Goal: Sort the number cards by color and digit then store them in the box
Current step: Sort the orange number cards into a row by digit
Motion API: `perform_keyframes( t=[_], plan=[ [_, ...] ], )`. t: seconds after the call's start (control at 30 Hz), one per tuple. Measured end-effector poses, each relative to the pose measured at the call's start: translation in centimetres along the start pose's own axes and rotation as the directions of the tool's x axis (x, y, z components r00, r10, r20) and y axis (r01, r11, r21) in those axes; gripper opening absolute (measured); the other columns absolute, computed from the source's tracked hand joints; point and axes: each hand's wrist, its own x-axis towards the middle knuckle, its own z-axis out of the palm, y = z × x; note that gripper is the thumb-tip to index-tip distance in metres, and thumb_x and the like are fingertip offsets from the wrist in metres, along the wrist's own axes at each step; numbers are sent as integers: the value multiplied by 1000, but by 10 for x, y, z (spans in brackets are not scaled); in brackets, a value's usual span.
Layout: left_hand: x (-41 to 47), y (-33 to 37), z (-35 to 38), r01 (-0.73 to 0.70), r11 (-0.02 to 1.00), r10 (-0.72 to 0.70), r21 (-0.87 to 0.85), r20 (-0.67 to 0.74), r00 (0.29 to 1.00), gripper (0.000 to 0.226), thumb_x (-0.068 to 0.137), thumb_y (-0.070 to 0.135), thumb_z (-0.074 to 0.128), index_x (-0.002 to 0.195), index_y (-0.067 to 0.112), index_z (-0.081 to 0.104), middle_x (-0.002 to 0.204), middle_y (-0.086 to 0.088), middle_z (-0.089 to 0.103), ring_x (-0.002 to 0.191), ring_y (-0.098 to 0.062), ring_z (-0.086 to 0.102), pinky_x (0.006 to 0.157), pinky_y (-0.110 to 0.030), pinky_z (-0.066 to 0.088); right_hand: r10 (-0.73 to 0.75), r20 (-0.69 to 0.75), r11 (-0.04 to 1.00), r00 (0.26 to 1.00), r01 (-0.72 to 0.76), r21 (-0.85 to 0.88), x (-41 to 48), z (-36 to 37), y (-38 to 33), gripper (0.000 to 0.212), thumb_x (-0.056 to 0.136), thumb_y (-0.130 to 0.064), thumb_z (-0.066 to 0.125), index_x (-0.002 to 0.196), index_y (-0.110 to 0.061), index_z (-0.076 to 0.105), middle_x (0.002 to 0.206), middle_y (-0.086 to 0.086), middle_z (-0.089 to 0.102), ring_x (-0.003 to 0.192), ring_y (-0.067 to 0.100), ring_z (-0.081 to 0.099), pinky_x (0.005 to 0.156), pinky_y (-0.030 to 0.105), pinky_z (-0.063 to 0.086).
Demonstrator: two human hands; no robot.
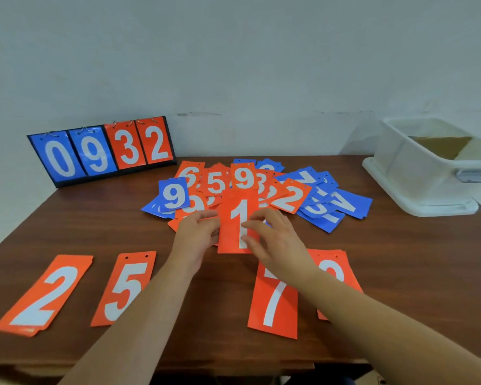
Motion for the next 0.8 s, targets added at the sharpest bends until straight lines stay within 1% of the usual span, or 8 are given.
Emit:
perform_keyframes(
  t=[0.1,0.17,0.27,0.37,0.5,0.6,0.7,0.8],
  plan=[
    [0,-3,-23,-27,997,38,78,-151,988,21,95,19,64,116,19,64,115,-4,66,101,-21,69,86,-41,60,254,90,967,963,-253,-28,16,13,-1,43,94,-42,55,129,-17,61,130,0,51,122,19,50,102,39,44],
    [0,-3,-38,-69,986,107,153,-257,960,23,93,15,62,115,19,66,110,-4,68,95,-17,68,77,-33,59,334,231,942,914,-320,-96,26,23,-1,58,94,-46,56,142,-16,47,146,2,42,134,20,41,111,37,36],
    [1,-5,-54,-86,980,137,182,-290,947,29,91,11,62,121,13,65,112,-5,69,95,-16,66,72,-27,52,313,457,945,832,-225,-237,32,36,0,78,88,-60,56,150,-17,35,155,6,33,141,25,32,116,41,27],
    [1,-8,-64,-51,975,120,215,-322,939,31,94,15,60,125,15,64,117,-1,66,104,-17,62,80,-28,49,277,488,938,828,-122,-325,31,43,2,64,91,-58,53,142,-21,45,141,4,49,129,25,44,107,39,35],
    [2,-13,-71,3,977,72,214,-340,938,35,97,19,56,132,16,59,127,-3,61,110,-17,57,89,-33,49,167,372,945,913,-41,-325,31,40,1,32,100,-29,44,124,-17,61,113,6,67,105,27,60,92,39,45],
    [-1,-15,-70,-5,974,81,226,-328,941,38,97,16,57,134,23,51,127,-1,57,111,-17,55,86,-34,50,167,34,956,985,-154,-249,31,28,2,19,91,-13,60,107,-10,72,103,9,69,97,30,64,83,42,51],
    [-5,-13,-66,-56,969,121,242,-263,957,36,97,14,58,128,31,49,122,-1,57,101,-16,59,68,-30,51,206,-255,958,945,-248,-146,31,8,-10,18,92,-15,65,106,-12,74,110,6,65,102,24,59,84,38,51],
    [-15,-8,-58,-25,962,80,271,-194,978,24,100,15,51,106,29,68,130,-5,54,107,-24,59,67,-33,51,206,-285,977,936,-211,12,26,-9,-27,20,95,-20,61,110,-15,74,117,2,61,90,15,60,74,26,50]
  ],
)
